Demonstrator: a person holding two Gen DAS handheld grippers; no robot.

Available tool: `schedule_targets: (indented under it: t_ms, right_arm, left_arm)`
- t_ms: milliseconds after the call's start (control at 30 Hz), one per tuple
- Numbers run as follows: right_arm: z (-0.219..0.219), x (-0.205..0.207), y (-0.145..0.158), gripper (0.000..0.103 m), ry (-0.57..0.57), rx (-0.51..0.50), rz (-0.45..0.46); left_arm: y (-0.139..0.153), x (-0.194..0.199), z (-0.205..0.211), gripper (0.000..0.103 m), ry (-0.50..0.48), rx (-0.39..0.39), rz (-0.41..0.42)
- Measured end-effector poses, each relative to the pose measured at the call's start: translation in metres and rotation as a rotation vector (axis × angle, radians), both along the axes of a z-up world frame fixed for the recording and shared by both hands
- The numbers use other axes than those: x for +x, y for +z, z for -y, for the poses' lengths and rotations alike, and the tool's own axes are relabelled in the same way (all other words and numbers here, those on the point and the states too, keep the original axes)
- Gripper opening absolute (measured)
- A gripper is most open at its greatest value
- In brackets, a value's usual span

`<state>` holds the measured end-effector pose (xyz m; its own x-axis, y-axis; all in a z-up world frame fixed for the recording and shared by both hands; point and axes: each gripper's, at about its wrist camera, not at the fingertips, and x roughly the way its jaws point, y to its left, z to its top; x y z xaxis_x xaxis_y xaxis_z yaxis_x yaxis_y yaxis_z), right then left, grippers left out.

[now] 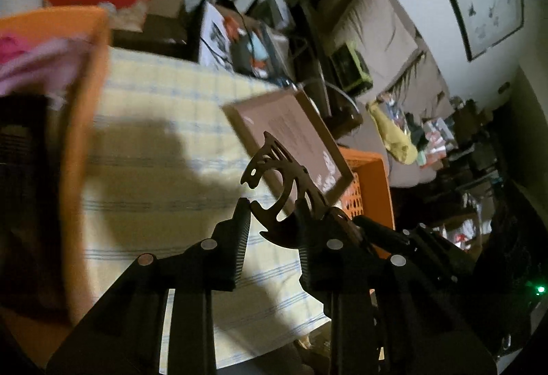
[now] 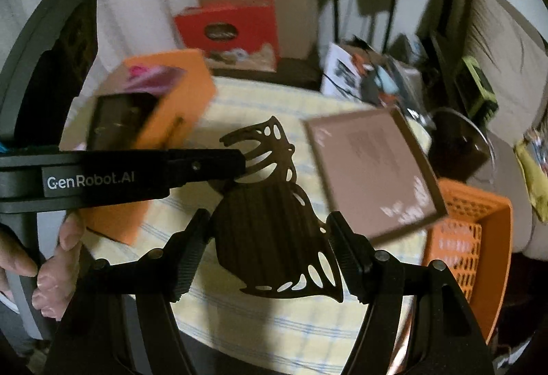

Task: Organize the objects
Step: 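Carry the carved wooden hair pick over the cardboard box with the right gripper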

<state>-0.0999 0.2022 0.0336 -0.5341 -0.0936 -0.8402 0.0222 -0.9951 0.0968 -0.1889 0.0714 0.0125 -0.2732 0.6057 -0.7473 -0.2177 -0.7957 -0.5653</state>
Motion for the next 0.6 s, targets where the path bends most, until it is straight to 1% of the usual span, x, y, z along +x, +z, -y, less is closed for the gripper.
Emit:
schedule_targets:
  t_ms: [133, 267, 433, 500, 600]
  right_arm:
    - [0.044, -0.015, 0.015, 0.071, 0.057, -0.016, -0.035]
    - [0.086, -0.031, 0.018, 0.071, 0.111, -0.021, -0.046]
    - [0.135, -0.052, 0.013, 0.071, 0.173, -0.036, -0.042]
    - [0.155, -0.06, 0.008, 0.071, 0.194, -0.047, -0.035]
    - [0.174, -0.069, 0.0, 0.071, 0.212, -0.062, -0.025]
  left_arm:
    - [0.015, 0.001, 0.047, 0.023, 0.055, -0.012, -0.032]
    - [0.022, 0.001, 0.097, 0.023, 0.125, -0.043, -0.05]
    - [0.02, 0.002, 0.15, 0.023, 0.195, -0.072, -0.051]
    - [0.016, 0.002, 0.165, 0.023, 0.215, -0.079, -0.048]
    - [0.01, -0.001, 0.189, 0.023, 0.245, -0.092, -0.04]
